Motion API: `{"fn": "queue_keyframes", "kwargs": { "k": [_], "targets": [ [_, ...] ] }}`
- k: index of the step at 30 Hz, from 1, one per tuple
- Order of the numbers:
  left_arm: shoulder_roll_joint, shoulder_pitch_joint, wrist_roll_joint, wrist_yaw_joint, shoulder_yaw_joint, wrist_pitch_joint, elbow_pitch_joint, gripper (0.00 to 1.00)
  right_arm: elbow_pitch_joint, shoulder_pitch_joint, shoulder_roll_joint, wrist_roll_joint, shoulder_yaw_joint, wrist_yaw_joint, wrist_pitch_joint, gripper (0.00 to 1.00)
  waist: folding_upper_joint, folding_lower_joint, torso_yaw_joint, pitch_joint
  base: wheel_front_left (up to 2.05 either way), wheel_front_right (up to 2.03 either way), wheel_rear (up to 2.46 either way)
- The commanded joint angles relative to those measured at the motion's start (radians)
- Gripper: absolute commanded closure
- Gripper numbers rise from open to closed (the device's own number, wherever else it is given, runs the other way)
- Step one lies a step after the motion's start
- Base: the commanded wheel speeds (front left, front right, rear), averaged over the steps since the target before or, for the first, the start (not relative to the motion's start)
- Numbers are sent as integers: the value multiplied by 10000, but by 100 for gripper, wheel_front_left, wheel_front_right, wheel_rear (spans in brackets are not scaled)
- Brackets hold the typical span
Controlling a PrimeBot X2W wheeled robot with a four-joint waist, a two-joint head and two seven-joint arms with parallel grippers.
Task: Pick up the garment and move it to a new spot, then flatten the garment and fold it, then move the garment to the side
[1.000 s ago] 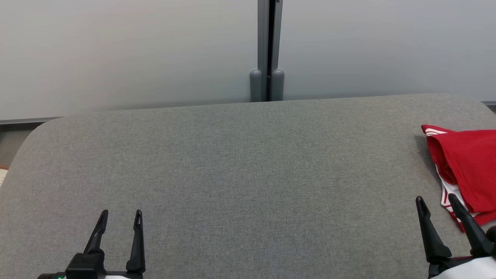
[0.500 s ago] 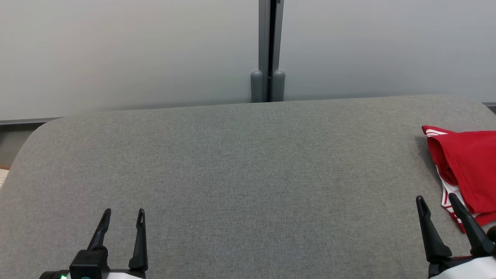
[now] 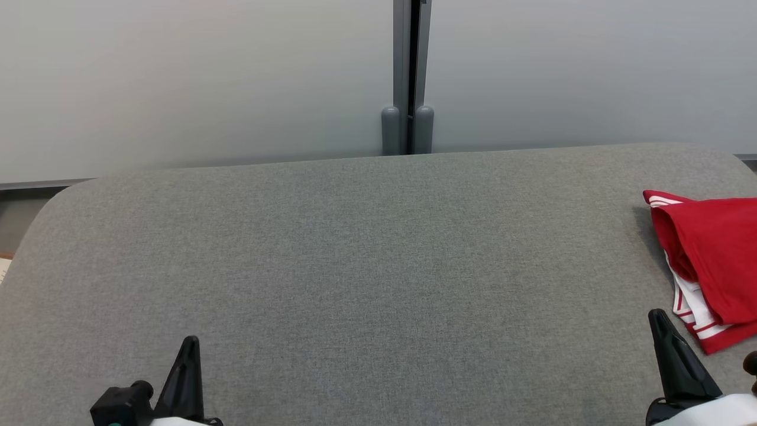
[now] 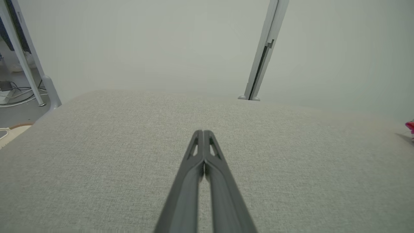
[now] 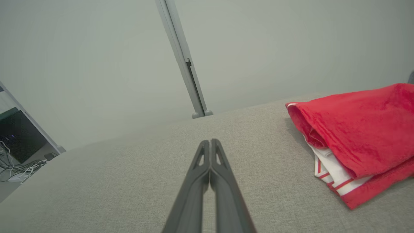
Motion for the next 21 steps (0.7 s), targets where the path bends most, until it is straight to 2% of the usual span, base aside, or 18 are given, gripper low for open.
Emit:
{"fn": "queue_keyframes", "kwargs": {
  "k": [1, 21],
  "targets": [
    [49, -363, -521, -134, 179, 86, -73, 100, -2, -330, -46, 527, -61, 0, -27, 100, -1, 0, -4, 3, 0, 0, 0],
    [-253, -921, -3680, -930, 841, 735, 407, 100, 935, -1027, 140, 3626, -204, 0, -31, 100, -1, 0, -41, 43, 0, 0, 0]
  ]
}}
